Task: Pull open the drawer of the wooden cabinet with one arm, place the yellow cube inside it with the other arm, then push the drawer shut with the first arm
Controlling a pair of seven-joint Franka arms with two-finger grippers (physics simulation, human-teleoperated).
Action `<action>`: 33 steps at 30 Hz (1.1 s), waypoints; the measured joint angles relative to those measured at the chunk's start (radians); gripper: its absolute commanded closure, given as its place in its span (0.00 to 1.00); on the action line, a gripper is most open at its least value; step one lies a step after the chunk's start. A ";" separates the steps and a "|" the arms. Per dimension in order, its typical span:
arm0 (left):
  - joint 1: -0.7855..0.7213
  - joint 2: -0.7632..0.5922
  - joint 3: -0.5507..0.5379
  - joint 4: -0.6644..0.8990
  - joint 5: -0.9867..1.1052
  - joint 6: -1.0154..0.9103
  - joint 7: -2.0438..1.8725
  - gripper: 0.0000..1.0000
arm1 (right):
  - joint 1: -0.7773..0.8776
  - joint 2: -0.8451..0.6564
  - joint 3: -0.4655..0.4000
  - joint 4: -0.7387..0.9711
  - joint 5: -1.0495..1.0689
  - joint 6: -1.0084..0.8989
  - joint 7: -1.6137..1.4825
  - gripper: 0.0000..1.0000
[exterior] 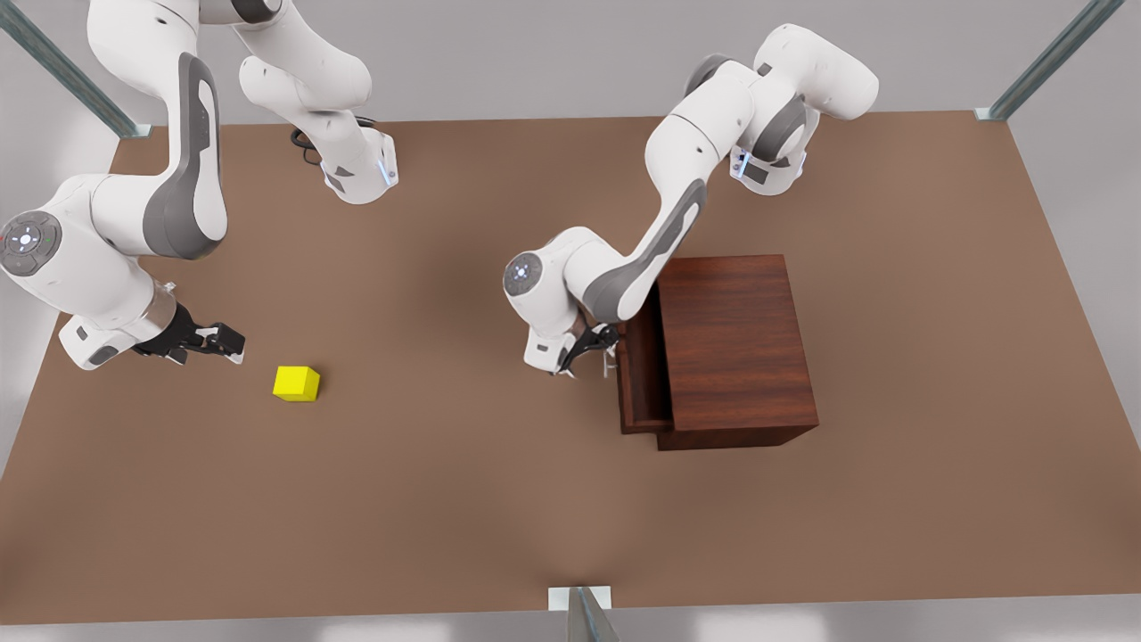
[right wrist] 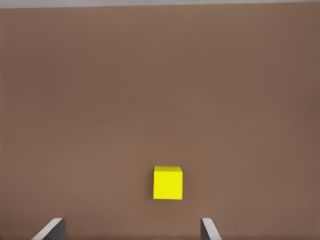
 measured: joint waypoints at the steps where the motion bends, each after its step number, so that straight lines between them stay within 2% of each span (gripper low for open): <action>1: 0.000 0.001 -0.001 0.002 0.000 0.004 -0.007 0.00 | 0.000 0.000 0.000 0.000 0.000 0.000 0.000 0.00; 30: -0.051 0.011 -0.001 0.015 0.001 0.195 -0.228 0.00 | -0.001 0.000 0.001 0.001 0.001 0.004 0.000 0.00; 33: -0.055 -0.075 -0.015 0.029 0.000 0.120 -0.216 0.00 | 0.000 0.001 0.001 0.001 0.001 0.004 0.000 0.00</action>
